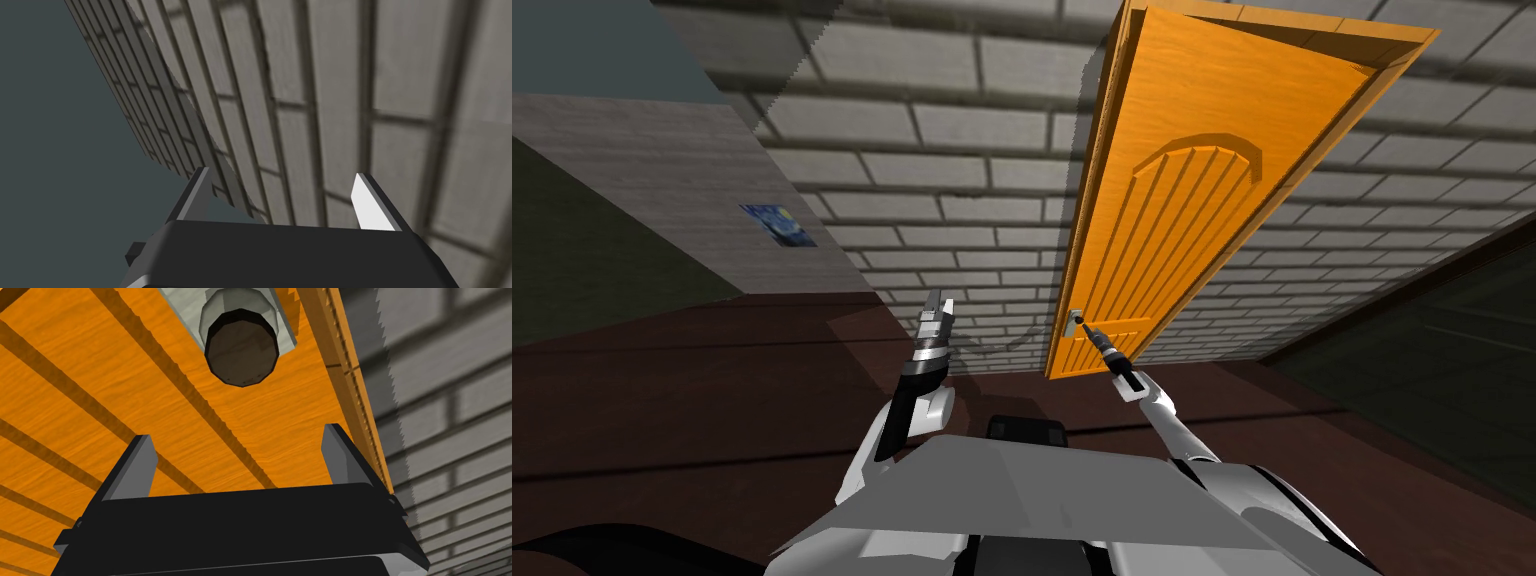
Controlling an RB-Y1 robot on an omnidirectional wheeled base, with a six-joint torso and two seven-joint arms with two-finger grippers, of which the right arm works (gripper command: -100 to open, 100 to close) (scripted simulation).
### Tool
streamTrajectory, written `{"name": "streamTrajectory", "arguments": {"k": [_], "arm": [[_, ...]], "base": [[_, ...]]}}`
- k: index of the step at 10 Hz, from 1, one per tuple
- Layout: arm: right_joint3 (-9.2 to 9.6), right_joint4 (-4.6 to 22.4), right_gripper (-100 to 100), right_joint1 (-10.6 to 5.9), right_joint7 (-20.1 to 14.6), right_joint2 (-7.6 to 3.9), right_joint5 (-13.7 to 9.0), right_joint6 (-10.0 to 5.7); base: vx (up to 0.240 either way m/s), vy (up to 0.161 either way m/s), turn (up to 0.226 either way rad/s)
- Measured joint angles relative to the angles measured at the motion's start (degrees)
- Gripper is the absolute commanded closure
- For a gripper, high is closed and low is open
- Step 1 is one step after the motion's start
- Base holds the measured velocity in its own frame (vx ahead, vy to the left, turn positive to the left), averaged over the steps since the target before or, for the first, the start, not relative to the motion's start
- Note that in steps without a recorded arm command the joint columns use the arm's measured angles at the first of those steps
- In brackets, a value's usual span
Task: Pull the door open
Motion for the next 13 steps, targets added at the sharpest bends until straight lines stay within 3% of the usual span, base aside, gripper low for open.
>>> {"name": "streamTrajectory", "arguments": {"k": [5,13], "arm": [[-0.57,-0.32,-100,1.36,7.80,-1.65,2.90,-0.79],[-1.37,-0.71,-100,3.31,16.78,-3.68,6.76,-1.87]], "base": [[-0.030,0.038,-0.025],[-0.012,0.031,-0.015]]}}
